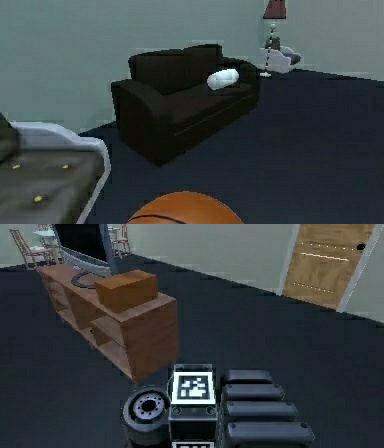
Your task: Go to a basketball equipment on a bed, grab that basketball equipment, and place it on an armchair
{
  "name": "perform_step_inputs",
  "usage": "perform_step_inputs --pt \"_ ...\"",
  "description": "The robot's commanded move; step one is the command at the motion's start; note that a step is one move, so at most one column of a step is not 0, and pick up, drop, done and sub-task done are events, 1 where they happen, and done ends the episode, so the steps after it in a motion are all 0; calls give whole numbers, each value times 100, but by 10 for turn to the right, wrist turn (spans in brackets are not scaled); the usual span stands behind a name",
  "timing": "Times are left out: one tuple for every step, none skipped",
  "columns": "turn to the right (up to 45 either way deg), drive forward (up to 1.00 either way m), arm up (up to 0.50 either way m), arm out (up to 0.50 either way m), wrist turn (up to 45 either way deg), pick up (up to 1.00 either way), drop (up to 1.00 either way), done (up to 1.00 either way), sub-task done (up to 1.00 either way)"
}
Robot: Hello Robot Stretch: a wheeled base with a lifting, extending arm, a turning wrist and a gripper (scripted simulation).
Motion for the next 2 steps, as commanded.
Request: perform_step_inputs --pt "0 95 0 0 0 0 0 0 0" --pt "450 0 0 0 0 0 0 0 0"
